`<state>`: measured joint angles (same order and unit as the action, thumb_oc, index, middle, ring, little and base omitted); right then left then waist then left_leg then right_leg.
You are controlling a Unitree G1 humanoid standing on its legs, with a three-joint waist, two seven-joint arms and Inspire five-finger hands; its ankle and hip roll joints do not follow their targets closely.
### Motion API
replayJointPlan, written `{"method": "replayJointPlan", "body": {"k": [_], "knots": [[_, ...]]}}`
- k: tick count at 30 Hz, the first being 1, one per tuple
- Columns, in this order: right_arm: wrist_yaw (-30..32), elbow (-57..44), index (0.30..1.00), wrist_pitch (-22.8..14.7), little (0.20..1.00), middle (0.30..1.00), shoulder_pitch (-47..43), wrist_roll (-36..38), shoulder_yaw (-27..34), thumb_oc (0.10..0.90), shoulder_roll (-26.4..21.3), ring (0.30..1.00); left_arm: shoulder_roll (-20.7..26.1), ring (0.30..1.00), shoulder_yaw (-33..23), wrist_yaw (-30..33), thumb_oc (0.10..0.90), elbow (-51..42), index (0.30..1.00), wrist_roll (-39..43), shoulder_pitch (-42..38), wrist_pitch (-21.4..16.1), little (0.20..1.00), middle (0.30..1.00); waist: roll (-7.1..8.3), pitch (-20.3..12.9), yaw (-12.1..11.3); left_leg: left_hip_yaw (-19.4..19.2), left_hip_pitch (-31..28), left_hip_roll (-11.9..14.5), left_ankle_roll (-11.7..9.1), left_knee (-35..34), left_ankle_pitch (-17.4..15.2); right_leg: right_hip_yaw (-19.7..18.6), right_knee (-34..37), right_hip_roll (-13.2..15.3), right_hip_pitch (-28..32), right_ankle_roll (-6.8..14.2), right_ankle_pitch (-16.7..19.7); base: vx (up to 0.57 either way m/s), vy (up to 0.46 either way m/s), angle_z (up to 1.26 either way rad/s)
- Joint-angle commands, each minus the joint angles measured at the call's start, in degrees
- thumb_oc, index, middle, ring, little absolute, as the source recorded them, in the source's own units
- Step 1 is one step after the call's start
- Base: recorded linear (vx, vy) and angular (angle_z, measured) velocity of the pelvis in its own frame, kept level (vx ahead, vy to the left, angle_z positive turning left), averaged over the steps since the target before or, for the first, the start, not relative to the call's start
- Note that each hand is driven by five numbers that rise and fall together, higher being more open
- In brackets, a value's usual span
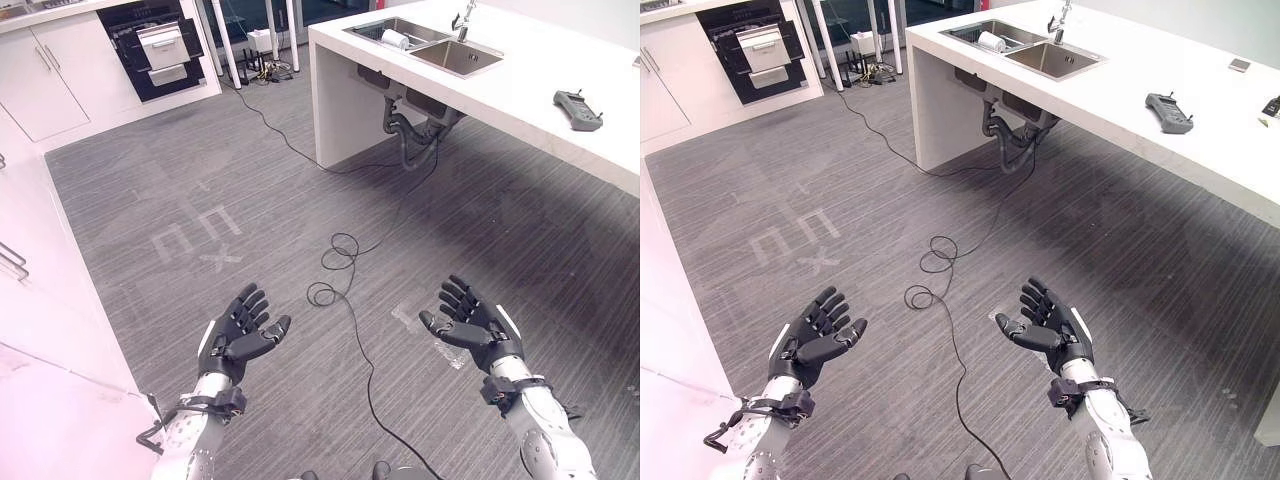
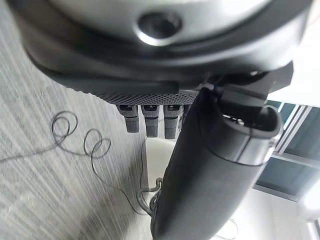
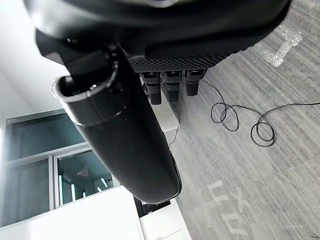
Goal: Place the dishes in the dishwasher.
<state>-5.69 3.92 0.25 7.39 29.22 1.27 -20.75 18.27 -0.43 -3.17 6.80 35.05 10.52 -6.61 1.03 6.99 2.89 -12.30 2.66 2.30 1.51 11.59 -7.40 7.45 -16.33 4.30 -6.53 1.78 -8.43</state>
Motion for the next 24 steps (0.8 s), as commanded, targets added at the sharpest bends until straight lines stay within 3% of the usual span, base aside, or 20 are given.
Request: {"method": "replayJointPlan", "body": {"k": [1,5,9,17,20,21,23,24], "knots": [[-0.01,-8.04,0.900,-7.20,0.900,0.900,-1.89,-1.30,3.79,0.800,-1.29,0.900,2.21,0.900,-2.76,-1.46,0.800,-3.25,0.900,1.86,-3.09,-6.71,0.900,0.900,0.87,-2.75,-0.18,1.55,0.50,2.33,-2.49,5.60,-8.84,2.50,-0.86,2.13,1.60,3.93,-4.06,-0.01,-0.031,0.00],[0.04,-8.41,0.900,-7.37,0.900,0.900,-1.92,-1.43,3.76,0.800,-1.07,0.900,1.61,0.900,-3.00,-0.63,0.800,-3.44,0.900,6.12,-3.70,-5.17,0.900,0.900,0.75,-2.53,0.17,1.32,0.38,2.51,-2.54,5.60,-8.82,2.58,-0.86,1.86,1.72,3.79,-4.16,-0.01,-0.058,-0.01],[0.46,-8.64,0.900,-7.86,0.900,0.900,-2.40,-1.67,3.02,0.800,-0.20,0.900,-0.22,0.900,-3.23,0.05,0.800,-3.20,0.900,9.90,-4.03,-6.34,0.900,0.900,0.90,-2.47,0.19,1.77,0.11,2.48,-2.59,5.60,-8.91,2.50,-0.86,1.30,2.14,3.39,-4.51,0.00,-0.098,0.00],[-0.09,-11.75,0.900,-8.52,0.900,0.900,-1.36,-0.48,3.61,0.800,-0.75,0.900,-0.84,0.900,-2.97,1.18,0.800,-4.23,0.900,8.91,-4.12,-7.65,0.900,0.900,1.53,-1.61,0.82,2.15,0.03,4.22,-4.46,5.60,-6.74,1.44,-0.86,-1.34,2.15,1.62,-5.32,0.00,-0.197,-0.01],[-1.20,-13.15,0.900,-7.56,0.900,0.900,-0.51,0.88,3.60,0.800,-1.19,0.900,-0.63,0.900,-3.45,1.35,0.800,-4.26,0.900,8.27,-2.83,-7.39,0.900,0.900,2.95,-0.96,0.47,2.44,-1.78,3.39,-4.88,5.60,-2.50,-1.09,-0.86,-1.52,2.11,0.84,-5.33,0.07,-0.246,-0.07],[-1.76,-13.42,0.900,-7.79,0.900,0.900,-0.40,1.07,3.06,0.800,-1.23,0.900,-0.69,0.900,-3.63,0.99,0.800,-4.13,0.900,8.22,-2.24,-7.60,0.900,0.900,4.30,-0.12,-0.26,2.86,-1.83,2.25,-4.72,6.74,1.87,-2.79,-0.86,-1.01,2.51,0.10,-5.23,0.09,-0.246,-0.30],[-1.91,-13.80,0.900,-8.35,0.900,0.900,-0.41,-0.28,2.34,0.800,-1.10,0.900,-0.57,0.900,-3.99,-0.42,0.800,-4.85,0.900,7.18,-1.57,-6.52,0.900,0.900,4.41,2.27,-1.17,4.34,5.25,0.99,-3.20,15.92,2.12,-4.30,-0.86,-1.87,3.47,-0.45,-4.46,0.09,-0.213,-0.84],[-1.74,-13.65,0.900,-8.31,0.900,0.900,-0.62,-0.54,2.13,0.800,-1.04,0.900,-0.54,0.900,-3.79,-0.47,0.800,-4.93,0.900,6.97,-1.64,-6.63,0.900,0.900,4.28,2.50,-1.26,3.96,5.30,1.00,-3.16,14.65,2.20,-4.23,-0.86,-1.91,3.67,-0.42,-4.62,0.11,-0.065,-0.67]]}}
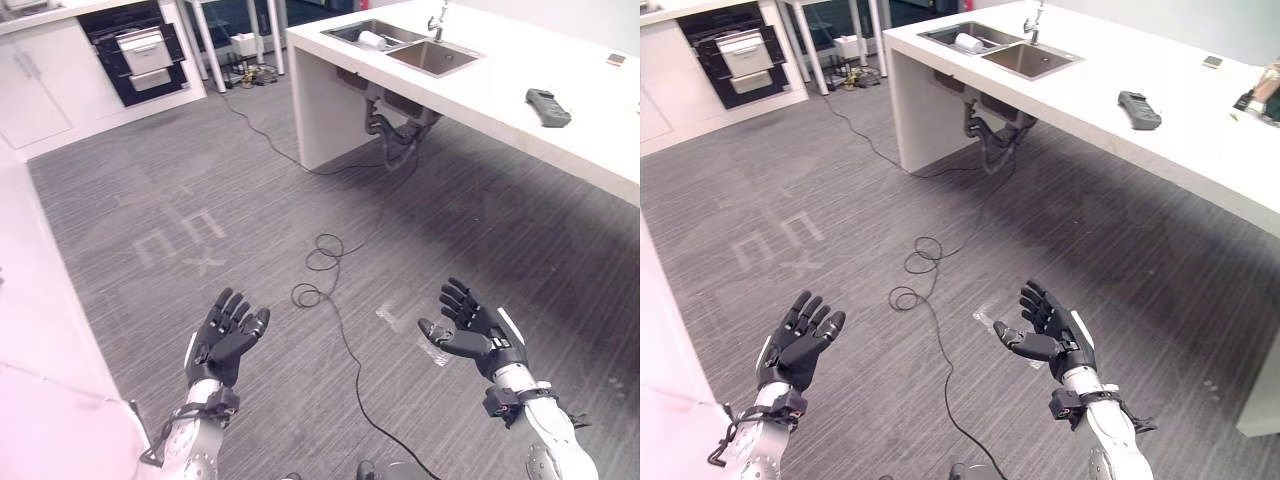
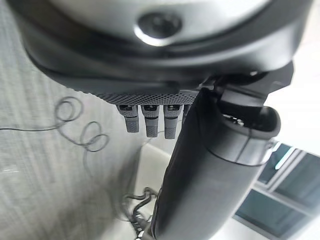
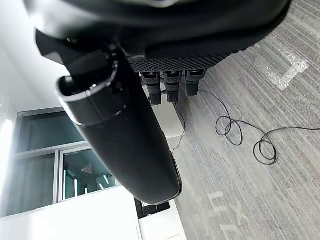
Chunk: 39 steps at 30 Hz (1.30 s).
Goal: Place the dishes in the dishwasher.
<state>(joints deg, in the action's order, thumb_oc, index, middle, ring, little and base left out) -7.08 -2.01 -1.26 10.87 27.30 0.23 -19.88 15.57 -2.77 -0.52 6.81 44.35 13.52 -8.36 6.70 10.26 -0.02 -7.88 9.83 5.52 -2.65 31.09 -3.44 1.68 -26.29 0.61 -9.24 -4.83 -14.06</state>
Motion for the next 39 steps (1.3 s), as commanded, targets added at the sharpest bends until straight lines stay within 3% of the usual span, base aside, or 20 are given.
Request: {"method": "replayJointPlan", "body": {"k": [1,3,5,9,14,16,18,20,21,23,24,26,27,29,30,31,34,36,37,39], "knots": [[0.05,-7.03,0.900,-6.94,0.900,0.900,-5.00,0.29,2.65,0.800,-1.85,0.900,2.28,0.900,-0.76,-3.36,0.800,-5.24,0.900,-3.34,-4.75,-5.35,0.900,0.900,-2.05,-0.34,1.40,-1.76,-2.21,-1.91,0.75,-9.76,-1.01,2.10,9.10,1.58,6.85,6.39,0.35,0.14,0.082,-0.12],[-0.94,-6.76,0.900,-7.79,0.900,0.900,-5.44,-0.18,2.59,0.800,-2.26,0.900,2.52,0.900,0.22,-3.43,0.800,-5.35,0.900,-3.16,-4.40,-6.33,0.900,0.900,-5.60,0.18,1.68,-3.69,2.03,1.75,-1.19,-13.90,-0.85,4.35,9.10,-0.76,8.11,6.82,-1.37,0.24,0.176,0.20],[-1.48,-7.77,0.900,-8.18,0.900,0.900,-4.81,0.81,3.26,0.800,-3.56,0.900,2.38,0.900,0.27,-3.77,0.800,-4.42,0.900,-2.30,-4.27,-6.62,0.900,0.900,-7.60,0.21,1.18,0.12,7.36,2.72,-3.01,-13.90,1.66,4.39,9.10,-2.86,10.32,6.47,-3.36,0.39,0.239,0.25],[-3.92,-8.31,0.900,-7.72,0.900,0.900,-3.91,1.85,4.33,0.800,-4.02,0.900,1.87,0.900,0.30,-4.28,0.800,-3.26,0.900,-3.11,-3.71,-8.19,0.900,0.900,-7.48,-0.37,1.65,-1.37,6.06,2.62,-1.88,-13.90,-2.03,4.86,9.10,-1.41,12.62,6.67,-4.58,0.36,0.253,-0.41],[-3.59,-9.28,0.900,-7.75,0.900,0.900,-3.56,1.54,5.02,0.800,-3.72,0.900,3.21,0.900,-0.48,-3.44,0.800,-4.70,0.900,-4.49,-5.29,-6.54,0.900,0.900,-6.05,-2.28,0.86,-1.37,4.47,-0.01,1.10,-13.90,-4.56,5.06,9.10,0.69,15.87,8.46,-4.52,0.36,0.226,-0.24],[-2.27,-9.24,0.900,-8.00,0.900,0.900,-4.27,1.44,4.93,0.800,-2.65,0.900,3.66,0.900,-0.55,-3.59,0.800,-4.55,0.900,-5.44,-6.23,-6.03,0.900,0.900,-5.52,-3.11,0.50,-0.87,4.03,-1.17,2.41,-13.90,-5.24,5.60,9.10,1.44,16.66,9.77,-1.72,0.35,0.209,0.26],[-1.44,-9.51,0.900,-7.99,0.900,0.900,-4.52,0.49,4.56,0.800,-1.14,0.900,4.08,0.900,-0.85,-3.90,0.800,-4.93,0.900,-6.10,-6.60,-5.16,0.900,0.900,-5.06,-3.81,0.69,0.36,2.49,-3.22,4.18,-13.90,-6.82,5.49,9.10,1.87,18.44,12.15,5.40,0.39,0.258,0.53],[-0.84,-9.40,0.900,-8.13,0.900,0.900,-4.53,-1.27,3.79,0.800,0.47,0.900,3.94,0.900,-0.87,-4.26,0.800,-5.27,0.900,-7.48,-6.54,-4.48,0.900,0.900,-5.19,-4.52,0.69,1.55,1.25,-4.96,5.64,-13.90,-8.06,5.17,1.36,2.18,15.69,13.94,11.51,0.30,0.244,0.54],[0.06,-9.43,0.900,-8.20,0.900,0.900,-4.67,-1.97,2.98,0.800,1.02,0.900,3.98,0.900,-0.67,-4.37,0.800,-5.57,0.900,-7.95,-6.53,-3.94,0.900,0.900,-5.89,-4.46,0.74,2.35,-0.17,-5.56,6.33,-13.90,-9.14,4.80,-8.49,2.46,12.00,13.83,13.93,0.22,0.204,0.43],[0.76,-9.36,0.900,-8.57,0.900,0.900,-4.72,-3.10,1.19,0.800,1.91,0.900,4.15,0.900,-0.51,-3.88,0.800,-5.88,0.900,-8.52,-6.46,-3.65,0.900,0.900,-6.54,-3.88,0.76,3.21,-2.86,-6.57,7.15,-13.90,-10.76,5.34,-20.05,3.60,4.59,12.68,14.71,0.27,0.212,0.25],[0.67,-9.01,0.900,-8.68,0.900,0.900,-5.14,-3.28,0.44,0.800,1.84,0.900,4.10,0.900,-0.39,-2.93,0.800,-6.11,0.900,-8.75,-6.54,-3.73,0.900,0.900,-6.64,-3.56,0.81,3.43,-3.69,-6.65,7.19,-13.90,-11.12,5.97,-19.71,3.74,2.28,12.08,13.85,0.26,0.131,0.21],[0.63,-8.76,0.900,-8.80,0.900,0.900,-5.18,-2.99,0.12,0.800,0.75,0.900,4.45,0.900,-0.58,-2.42,0.800,-6.42,0.900,-7.60,-6.79,-3.23,0.900,0.900,-6.49,-3.04,1.18,4.76,-4.47,-7.14,6.72,-13.90,-10.75,6.34,-12.87,1.12,0.75,11.29,10.40,0.26,-0.024,0.05],[0.82,-9.26,0.900,-8.59,0.900,0.900,-4.56,-1.99,0.82,0.800,-0.35,0.900,4.77,0.900,-0.88,-3.19,0.800,-6.71,0.900,-7.28,-6.73,-2.57,0.900,0.900,-6.23,-2.68,1.73,5.97,-5.17,-7.64,6.58,-13.90,-10.87,6.75,-6.52,-0.01,0.90,11.17,9.68,0.34,-0.105,0.04],[-0.39,-9.29,0.900,-9.26,0.900,0.900,-2.94,0.03,3.11,0.800,-1.78,0.900,5.42,0.900,-1.82,-5.14,0.800,-7.07,0.900,-6.64,-5.46,-1.97,0.900,0.900,-5.40,-1.75,3.10,6.78,-7.62,-8.30,6.33,-13.90,-12.65,6.89,9.09,1.29,0.28,11.23,11.25,0.40,-0.176,0.53],[-0.80,-9.40,0.900,-9.48,0.900,0.900,-2.49,1.00,4.06,0.800,-2.63,0.900,5.52,0.900,-2.11,-5.63,0.800,-7.66,0.900,-6.64,-4.71,-1.62,0.900,0.900,-4.45,-1.26,3.60,6.34,-8.90,-8.95,5.87,-13.90,-13.86,5.85,9.10,3.58,-3.30,11.96,10.22,0.52,-0.314,0.75],[-0.79,-10.30,0.900,-9.23,0.900,0.900,-2.60,0.92,4.75,0.800,-3.25,0.900,5.64,0.900,-1.79,-5.07,0.800,-8.43,0.900,-7.20,-4.45,-1.69,0.900,0.900,-3.97,-1.24,4.36,5.95,-10.80,-9.10,5.24,-13.90,-15.70,4.29,9.10,6.03,-8.35,12.99,12.46,0.48,-0.323,0.63],[0.17,-10.82,0.900,-8.90,0.900,0.900,-2.93,0.71,4.98,0.800,-3.83,0.900,5.42,0.900,-1.25,-4.52,0.800,-8.00,0.900,-6.81,-4.75,-2.96,0.900,0.900,-3.04,-2.63,4.85,6.10,-12.49,-9.50,4.97,-13.90,-17.69,2.74,9.10,7.08,-9.88,13.78,11.97,0.37,-0.270,0.33],[1.61,-10.73,0.900,-7.67,0.900,0.900,-4.39,0.46,4.77,0.800,-4.81,0.900,5.09,0.900,-1.06,-4.19,0.800,-8.68,0.900,-5.69,-5.05,-2.29,0.900,0.900,-3.07,-3.89,4.86,5.17,-13.94,-8.31,4.00,-13.90,-17.99,3.17,9.10,7.25,-8.92,13.33,11.72,0.38,-0.263,0.20],[1.28,-10.93,0.900,-7.35,0.900,0.900,-4.85,0.86,4.94,0.800,-4.94,0.900,4.91,0.900,-0.95,-5.75,0.800,-9.01,0.900,-6.06,-4.96,-1.82,0.900,0.900,-3.34,-4.64,4.94,4.13,-15.24,-7.12,3.19,-13.90,-17.17,3.77,9.10,7.18,-7.73,12.64,11.08,0.51,-0.324,0.48],[0.17,-11.71,0.900,-7.04,0.900,0.900,-4.13,0.91,6.05,0.800,-5.87,0.900,4.95,0.900,-0.84,-6.93,0.800,-9.79,0.900,-6.67,-3.93,-2.35,0.900,0.900,-4.08,-5.23,5.20,3.27,-16.54,-5.32,1.20,-13.90,-11.36,3.73,9.10,5.61,-6.26,11.18,9.40,0.42,-0.266,0.19]]}}
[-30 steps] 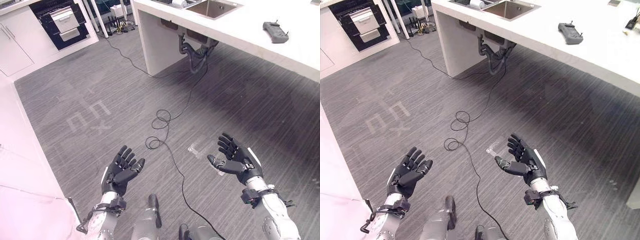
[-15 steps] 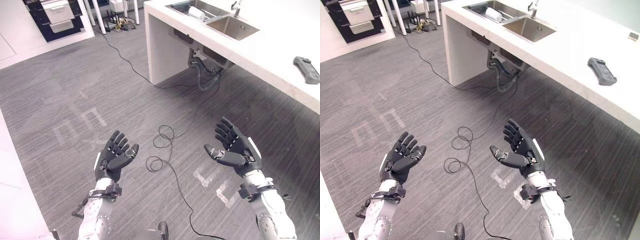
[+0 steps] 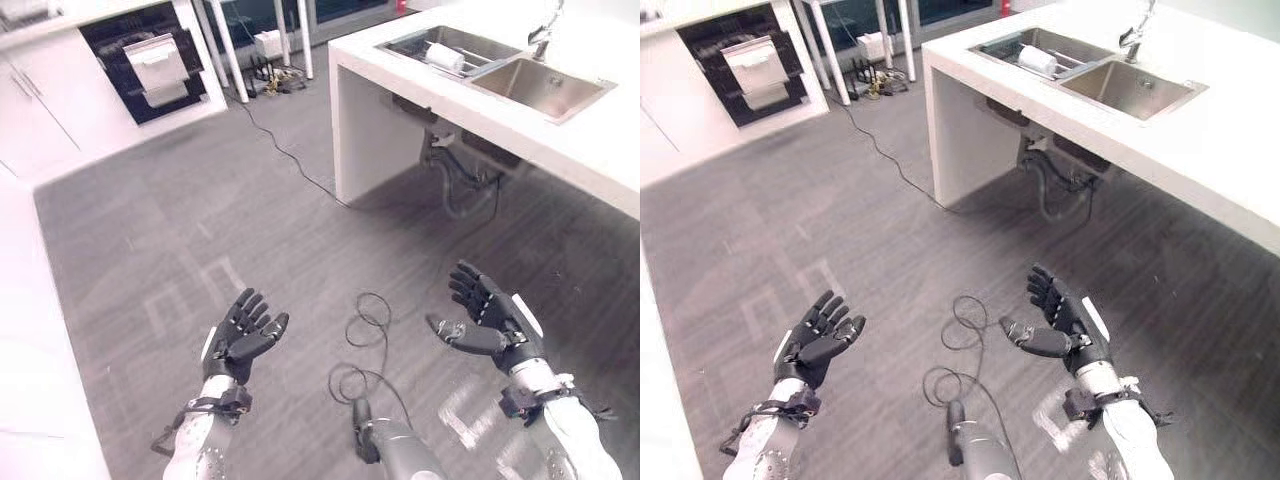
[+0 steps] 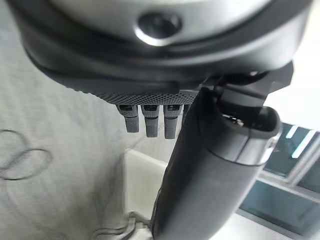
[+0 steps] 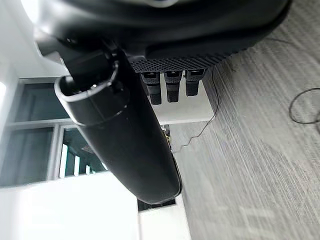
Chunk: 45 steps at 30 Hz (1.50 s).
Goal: Place the dishes in the dishwasher.
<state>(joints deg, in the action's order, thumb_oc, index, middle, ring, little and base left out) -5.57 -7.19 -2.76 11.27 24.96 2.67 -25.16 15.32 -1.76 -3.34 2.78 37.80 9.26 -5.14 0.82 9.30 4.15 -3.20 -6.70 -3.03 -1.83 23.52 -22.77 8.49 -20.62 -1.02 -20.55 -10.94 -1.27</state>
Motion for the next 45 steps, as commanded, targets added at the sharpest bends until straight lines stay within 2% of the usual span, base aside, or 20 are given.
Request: {"method": "replayJointPlan", "body": {"k": [1,3,4,6,8,9,11,12,13,14,19,24,27,28,33,35,37,40,44,45], "knots": [[-1.77,-6.75,0.900,-5.41,0.900,0.900,-4.22,3.50,4.07,0.800,-1.00,0.900,5.09,0.900,-1.88,-4.04,0.800,-6.16,0.900,0.93,0.49,-4.86,0.900,0.900,1.72,-4.42,1.05,-2.15,-0.45,4.15,-0.58,-6.33,11.86,-3.23,3.43,6.67,5.92,16.56,-4.29,0.28,-0.198,-0.20],[-2.16,-6.72,0.900,-5.75,0.900,0.900,-3.76,3.68,4.37,0.800,-1.05,0.900,4.56,0.900,-1.57,-3.59,0.800,-6.04,0.900,0.94,0.59,-5.11,0.900,0.900,2.42,-4.29,0.91,-3.72,-1.37,4.84,-1.75,-6.31,18.06,-4.09,3.43,6.19,7.67,15.29,-5.72,0.30,-0.228,-0.54],[-2.74,-6.91,0.900,-5.87,0.900,0.900,-3.34,3.75,4.54,0.800,-0.91,0.900,4.15,0.900,-1.43,-2.79,0.800,-5.68,0.900,0.12,0.83,-5.71,0.900,0.900,2.78,-3.97,0.65,-3.24,0.68,4.77,-2.47,-0.69,20.16,-4.78,3.43,5.80,8.75,14.59,-6.38,0.31,-0.224,-0.43],[-4.06,-7.32,0.900,-5.81,0.900,0.900,-2.91,4.18,4.74,0.800,-1.49,0.900,3.72,0.900,-1.36,-1.22,0.800,-5.57,0.900,-0.42,1.75,-6.89,0.900,0.900,3.20,-3.35,0.16,-2.91,6.21,3.75,-3.07,12.40,22.15,-5.55,3.43,5.54,10.39,13.32,-7.29,0.26,-0.150,-0.59],[-4.89,-7.82,0.900,-6.34,0.900,0.900,-2.53,3.36,5.17,0.800,-1.51,0.900,3.74,0.900,-1.54,-1.63,0.800,-6.06,0.900,-1.39,2.62,-7.94,0.900,0.900,3.67,-2.34,-0.31,-3.72,12.98,5.38,-2.32,21.29,22.46,-5.24,3.43,5.73,11.88,12.01,-7.86,0.20,-0.094,-0.75],[-4.16,-8.44,0.900,-6.53,0.900,0.900,-2.50,3.42,5.32,0.800,-1.76,0.900,3.99,0.900,-1.70,-2.25,0.800,-6.51,0.900,-2.54,2.63,-8.37,0.900,0.900,3.97,-1.59,-0.52,-4.98,16.22,7.08,-1.05,19.53,20.12,-4.44,3.43,5.83,12.47,12.08,-8.22,0.20,-0.047,-0.28],[-3.75,-8.99,0.900,-6.35,0.900,0.900,-2.72,5.08,5.67,0.800,-2.36,0.900,4.19,0.900,-2.15,-2.86,0.800,-6.99,0.900,-3.81,2.99,-8.73,0.900,0.900,4.11,-0.47,-0.96,-6.82,13.78,7.94,-0.24,9.50,18.10,-3.94,3.43,6.08,13.79,12.90,-9.27,0.26,0.139,0.12],[-5.18,-8.77,0.900,-5.76,0.900,0.900,-3.14,6.59,5.85,0.800,-2.15,0.900,4.69,0.900,-2.07,-2.83,0.800,-6.72,0.900,-4.56,3.44,-9.42,0.900,0.900,2.90,-0.26,-1.00,-7.61,12.50,8.95,-0.96,-6.33,19.22,-3.99,3.43,5.45,14.44,13.82,-10.31,0.35,0.421,0.18],[-6.87,-9.03,0.900,-5.99,0.900,0.900,-3.04,6.16,5.93,0.800,-1.71,0.900,4.93,0.900,-1.97,-2.57,0.800,-6.14,0.900,-4.07,3.10,-9.63,0.900,0.900,0.58,0.08,-1.13,-5.48,18.92,11.55,-2.55,-6.33,17.34,-3.56,3.43,3.66,15.24,14.47,-11.20,0.33,0.454,0.21],[-7.41,-9.19,0.900,-6.25,0.900,0.900,-2.87,5.16,5.83,0.800,-1.50,0.900,4.76,0.900,-1.76,-2.40,0.800,-5.74,0.900,-3.96,2.87,-9.96,0.900,0.900,0.08,0.08,-1.26,-4.10,20.70,11.87,-3.13,-6.33,17.36,-3.48,3.43,3.28,15.94,14.53,-11.82,0.25,0.348,0.13],[-6.76,-10.54,0.900,-6.30,0.900,0.900,-2.53,5.89,5.75,0.800,-1.19,0.900,5.20,0.900,-1.28,-0.92,0.800,-4.61,0.900,-6.18,0.74,-10.75,0.900,0.900,-0.44,-1.44,-1.75,-0.90,20.22,9.49,-1.62,-6.33,14.29,-2.81,3.43,5.45,20.54,16.28,-14.37,0.38,0.453,-0.28],[-3.74,-12.79,0.900,-6.52,0.900,0.900,-2.67,3.27,3.42,0.800,2.14,0.900,6.65,0.900,-1.27,-0.04,0.800,-4.44,0.900,-8.46,-2.16,-9.23,0.900,0.900,-0.01,-2.41,-1.71,-0.62,18.06,6.38,2.30,-6.33,11.75,-0.26,1.58,6.22,23.92,19.44,-4.95,0.32,0.347,0.08],[-3.29,-13.05,0.900,-7.31,0.900,0.900,-2.65,2.07,2.39,0.800,2.98,0.900,6.59,0.900,-1.36,-0.19,0.800,-5.26,0.900,-10.02,-1.61,-11.43,0.900,0.900,-0.06,-2.32,-1.78,-1.60,16.33,5.04,3.55,-6.33,10.31,-0.19,-11.97,6.13,17.96,20.14,-0.38,0.17,0.251,0.28],[-3.31,-12.91,0.900,-7.37,0.900,0.900,-3.19,1.69,2.02,0.800,3.02,0.900,6.89,0.900,-1.68,0.81,0.800,-6.75,0.900,-11.03,-1.85,-12.29,0.900,0.900,-0.26,-1.87,-1.72,-2.41,15.20,5.35,3.63,-6.33,9.51,1.40,-13.34,5.80,14.90,19.53,-1.28,0.12,0.170,-0.03],[-2.88,-12.24,0.900,-8.83,0.900,0.900,-3.65,5.75,4.44,0.800,0.57,0.900,8.92,0.900,-2.63,2.35,0.800,-10.09,0.900,-11.35,-4.48,-14.47,0.900,0.900,1.21,-0.78,-1.41,-2.84,13.07,4.90,3.03,-6.33,8.80,5.81,2.79,4.09,15.37,18.42,-1.98,0.19,-0.038,0.04],[-2.25,-12.01,0.900,-9.40,0.900,0.900,-5.01,7.36,4.36,0.800,0.35,0.900,8.73,0.900,-2.16,3.72,0.800,-11.43,0.900,-11.19,-5.28,-14.20,0.900,0.900,3.07,-0.03,-1.28,-5.33,10.82,4.07,2.89,-6.33,6.78,6.26,3.43,8.47,9.82,19.10,-2.95,0.20,-0.190,-0.38],[-0.80,-13.21,0.900,-9.35,0.900,0.900,-6.63,5.84,3.10,0.800,0.79,0.900,8.53,0.900,-0.51,4.96,0.800,-13.36,0.900,-13.29,-5.96,-14.39,0.900,0.900,3.90,0.00,-0.95,-7.31,8.43,3.44,3.08,-6.33,4.58,5.84,3.43,12.20,4.78,20.16,-0.23,0.26,-0.227,-0.55],[0.46,-13.45,0.900,-9.38,0.900,0.900,-8.25,3.62,2.15,0.800,0.60,0.900,8.84,0.900,1.31,6.54,0.800,-14.27,0.900,-16.98,-7.31,-15.76,0.900,0.900,4.26,-1.09,-0.63,-8.26,6.06,2.72,3.51,-6.33,2.87,4.48,3.43,13.85,3.47,20.99,-0.05,0.31,-0.269,-0.14],[2.43,-13.49,0.900,-8.45,0.900,0.900,-9.77,2.46,2.09,0.800,-0.32,0.900,9.11,0.900,1.79,7.36,0.800,-13.94,0.900,-16.40,-8.35,-15.03,0.900,0.900,3.12,-3.37,0.66,-9.21,2.36,4.76,2.52,-6.33,1.49,3.86,3.43,12.55,5.45,20.04,-1.83,0.29,-0.312,0.02],[2.79,-13.60,0.900,-8.57,0.900,0.900,-9.91,2.28,2.15,0.800,-0.62,0.900,9.07,0.900,1.61,7.26,0.800,-14.07,0.900,-16.04,-7.93,-15.12,0.900,0.900,2.73,-3.90,0.88,-9.69,1.11,5.72,1.58,-6.33,3.23,3.95,3.43,11.86,6.06,19.17,-2.58,0.30,-0.397,0.09]]}}
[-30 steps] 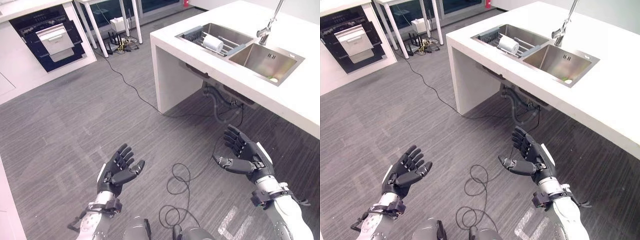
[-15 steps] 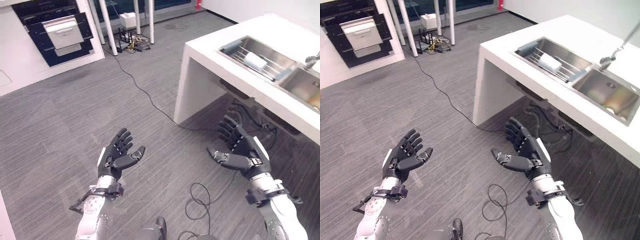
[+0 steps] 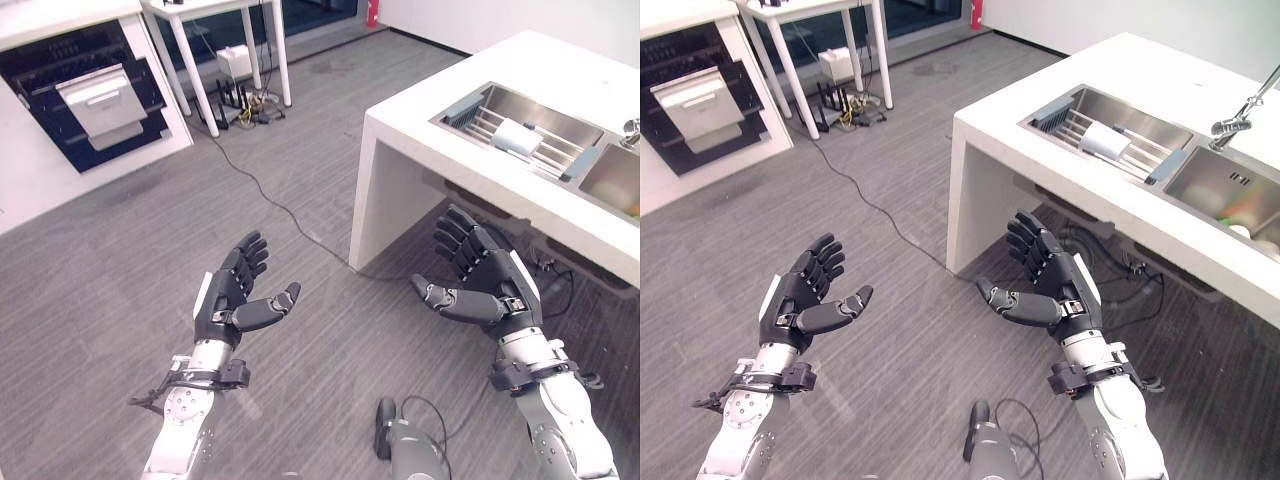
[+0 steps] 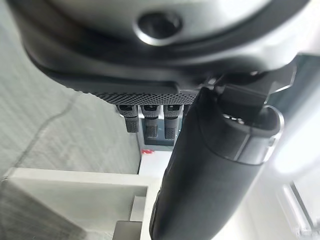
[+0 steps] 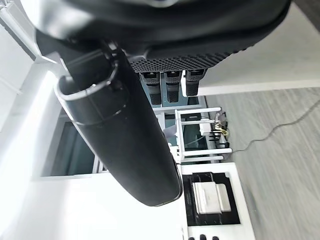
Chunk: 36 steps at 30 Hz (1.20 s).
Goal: Place the dishes in the dishwasher.
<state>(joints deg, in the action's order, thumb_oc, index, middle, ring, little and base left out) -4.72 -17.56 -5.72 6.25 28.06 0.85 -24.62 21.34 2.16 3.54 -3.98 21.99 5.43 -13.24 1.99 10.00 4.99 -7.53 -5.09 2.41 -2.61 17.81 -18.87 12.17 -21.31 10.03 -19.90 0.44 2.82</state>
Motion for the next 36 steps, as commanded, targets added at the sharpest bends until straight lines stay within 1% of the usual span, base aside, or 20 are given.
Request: {"method": "replayJointPlan", "body": {"k": [1,2,5,7,9,10,11,12,13,15,17,19,20,22,25,28,32,33,34,36], "knots": [[2.09,-3.49,0.900,-5.74,0.900,0.900,-4.80,-0.64,4.20,0.800,-1.36,0.900,3.03,0.900,-2.44,0.25,0.800,-7.63,0.900,0.00,-3.80,-7.15,0.900,0.900,1.53,-5.01,0.21,-5.73,-1.07,0.86,1.62,-0.63,1.71,-0.04,4.12,0.25,5.47,7.00,-7.13,0.25,-0.346,-0.04],[2.04,-3.59,0.900,-5.85,0.900,0.900,-4.63,-0.55,4.38,0.800,-1.49,0.900,2.95,0.900,-2.46,0.23,0.800,-7.75,0.900,0.00,-3.59,-7.31,0.900,0.900,1.14,-5.12,0.34,-5.85,-1.75,1.51,1.09,-0.63,2.87,-0.06,4.12,-0.41,5.93,6.61,-7.69,0.22,-0.347,-0.37],[2.15,-3.88,0.900,-6.87,0.900,0.900,-3.98,0.06,5.28,0.800,-2.28,0.900,2.80,0.900,-2.36,0.06,0.800,-8.24,0.900,-0.50,-2.75,-8.45,0.900,0.900,1.18,-5.58,0.46,-6.94,-4.40,3.03,-2.38,0.04,14.75,-1.87,4.12,-2.96,7.91,3.92,-10.48,0.21,-0.324,-0.48],[2.02,-4.60,0.900,-7.42,0.900,0.900,-3.97,0.20,5.51,0.800,-2.91,0.900,2.34,0.900,-2.23,0.25,0.800,-8.94,0.900,-1.44,-2.14,-9.90,0.900,0.900,1.67,-4.89,0.10,-4.68,0.20,4.49,-3.63,13.44,18.13,-3.04,4.12,-4.49,9.67,1.84,-11.73,0.19,-0.345,-0.56],[1.46,-4.72,0.900,-8.28,0.900,0.900,-4.16,-0.08,5.47,0.800,-3.25,0.900,2.07,0.900,-2.60,-0.34,0.800,-9.70,0.900,-0.65,-1.25,-10.92,0.900,0.900,1.82,-4.11,-0.54,-2.00,5.31,3.20,-2.84,24.45,17.84,-4.42,4.12,-5.55,11.14,0.52,-12.36,0.15,-0.235,-0.63],[1.36,-4.76,0.900,-8.85,0.900,0.900,-4.22,-0.42,5.66,0.800,-3.13,0.900,1.73,0.900,-2.96,-1.89,0.800,-10.33,0.900,3.15,-0.92,-10.50,0.900,0.900,2.35,-3.58,-1.11,-0.94,10.50,2.73,-1.55,29.66,17.71,-5.34,4.12,-5.81,12.19,-0.25,-12.65,0.12,-0.137,-0.83],[1.94,-5.01,0.900,-8.79,0.900,0.900,-4.42,-0.70,5.64,0.800,-3.06,0.900,1.28,0.900,-3.25,-2.83,0.800,-10.77,0.900,5.11,-0.89,-11.21,0.900,0.900,2.38,-3.13,-1.46,-0.55,13.07,2.38,-0.51,29.19,16.39,-5.62,4.12,-6.21,12.93,-0.25,-12.88,0.14,-0.101,-0.84],[2.91,-5.06,0.900,-8.73,0.900,0.900,-5.15,-1.25,5.34,0.800,-3.09,0.900,1.09,0.900,-3.63,-4.15,0.800,-11.52,0.900,5.96,-1.09,-12.52,0.900,0.900,2.67,-2.63,-2.01,-0.79,14.80,1.69,0.85,26.31,14.53,-6.08,4.12,-6.29,13.42,0.04,-13.10,0.19,-0.002,-0.59],[3.56,-5.60,0.900,-8.07,0.900,0.900,-5.93,-1.54,5.08,0.800,-3.40,0.900,1.13,0.900,-4.16,-4.57,0.800,-13.64,0.900,6.03,-1.13,-13.19,0.900,0.900,2.61,-2.26,-2.54,-1.12,13.67,0.87,1.45,19.34,13.29,-6.72,4.12,-6.51,14.11,0.66,-13.77,0.24,0.050,-0.78],[3.76,-6.15,0.900,-7.59,0.900,0.900,-6.81,-2.23,4.76,0.800,-3.39,0.900,1.69,0.900,-4.67,-4.87,0.800,-16.14,0.900,5.76,-1.52,-15.17,0.900,0.900,1.98,-2.22,-3.04,-0.04,10.94,-0.24,0.89,0.09,14.54,-8.98,4.12,-7.34,14.72,1.85,-15.06,0.25,0.130,-1.15],[3.41,-6.57,0.900,-7.54,0.900,0.900,-7.29,-2.53,4.39,0.800,-3.21,0.900,2.11,0.900,-4.82,-3.46,0.800,-17.11,0.900,4.53,-2.54,-16.24,0.900,0.900,-0.15,-2.02,-3.52,4.61,16.11,0.21,-0.10,-0.63,11.42,-10.24,4.12,-9.66,15.14,2.53,-15.84,0.17,0.155,-0.87],[2.59,-7.50,0.900,-7.31,0.900,0.900,-7.85,-1.14,4.30,0.800,-3.14,0.900,2.46,0.900,-4.73,-1.03,0.800,-17.62,0.900,0.45,-3.89,-17.86,0.900,0.900,-1.46,-2.13,-4.34,9.58,20.46,-0.02,-1.78,-0.63,12.35,-12.09,4.12,-11.57,16.75,2.52,-17.58,0.27,0.190,-0.59],[2.52,-8.35,0.900,-7.20,0.900,0.900,-7.71,0.05,4.75,0.800,-3.73,0.900,2.76,0.900,-4.91,-0.51,0.800,-17.57,0.900,-0.66,-4.57,-18.64,0.900,0.900,-1.36,-2.42,-4.61,9.34,20.84,0.02,-1.65,-0.63,12.84,-11.92,4.12,-11.14,17.62,2.59,-18.62,0.31,0.254,-1.20],[1.33,-9.68,0.900,-6.50,0.900,0.900,-6.36,-0.08,6.31,0.800,-3.89,0.900,3.68,0.900,-5.61,0.17,0.800,-17.59,0.900,-1.40,-5.96,-20.20,0.900,0.900,-1.55,-3.33,-3.82,7.44,19.51,0.97,-1.07,-0.63,10.75,-9.84,4.12,-8.79,18.14,3.38,-18.93,0.34,0.364,-1.25],[-0.12,-11.44,0.900,-5.35,0.900,0.900,-4.24,0.02,8.39,0.800,-3.86,0.900,4.15,0.900,-7.07,0.78,0.800,-18.69,0.900,0.57,-7.18,-19.94,0.900,0.900,-1.16,-4.27,-3.21,7.11,17.78,0.34,-0.07,-0.63,9.23,-9.67,4.12,-7.23,19.59,4.35,-18.95,0.32,0.335,-0.37],[1.45,-11.49,0.900,-5.40,0.900,0.900,-3.24,0.21,8.91,0.800,-3.09,0.900,4.30,0.900,-5.54,-0.20,0.800,-18.67,0.900,0.09,-8.89,-18.56,0.900,0.900,-0.36,-5.04,-2.70,6.53,16.63,-0.95,1.73,-0.63,8.08,-9.38,4.12,-6.53,20.83,5.38,-17.73,0.28,0.295,-0.03],[0.45,-10.36,0.900,-6.11,0.900,0.900,-2.40,0.59,8.62,0.800,-0.85,0.900,3.76,0.900,-5.74,1.31,0.800,-19.09,0.900,0.54,-9.23,-19.37,0.900,0.900,0.06,-5.33,-2.17,7.08,15.52,-2.51,3.72,-0.63,7.10,-9.30,4.12,-7.38,22.36,6.64,-11.88,0.21,0.210,0.37],[-0.06,-10.33,0.900,-6.50,0.900,0.900,-2.15,0.02,7.33,0.800,0.67,0.900,3.27,0.900,-5.60,2.16,0.800,-19.13,0.900,0.09,-9.00,-19.68,0.900,0.900,-0.33,-5.10,-1.78,7.81,14.57,-2.88,4.49,-0.63,6.57,-9.47,0.76,-8.46,21.42,7.77,-7.88,0.20,0.230,0.29],[-0.59,-10.55,0.900,-6.98,0.900,0.900,-1.50,-0.93,6.31,0.800,1.67,0.900,3.02,0.900,-5.38,1.99,0.800,-18.99,0.900,-0.36,-8.89,-19.69,0.900,0.900,-0.43,-4.85,-1.30,8.19,13.71,-3.31,4.92,-0.63,5.94,-10.34,-5.72,-9.86,18.76,8.32,-6.52,0.16,0.194,0.18],[-0.70,-10.71,0.900,-7.20,0.900,0.900,-1.21,-1.06,5.56,0.800,1.90,0.900,2.98,0.900,-5.12,1.99,0.800,-19.12,0.900,-1.20,-8.84,-19.69,0.900,0.900,-0.35,-4.75,-1.20,7.83,13.17,-3.43,4.93,-0.63,5.57,-10.25,-9.51,-10.44,16.19,8.46,-6.16,0.07,0.082,0.05]]}}
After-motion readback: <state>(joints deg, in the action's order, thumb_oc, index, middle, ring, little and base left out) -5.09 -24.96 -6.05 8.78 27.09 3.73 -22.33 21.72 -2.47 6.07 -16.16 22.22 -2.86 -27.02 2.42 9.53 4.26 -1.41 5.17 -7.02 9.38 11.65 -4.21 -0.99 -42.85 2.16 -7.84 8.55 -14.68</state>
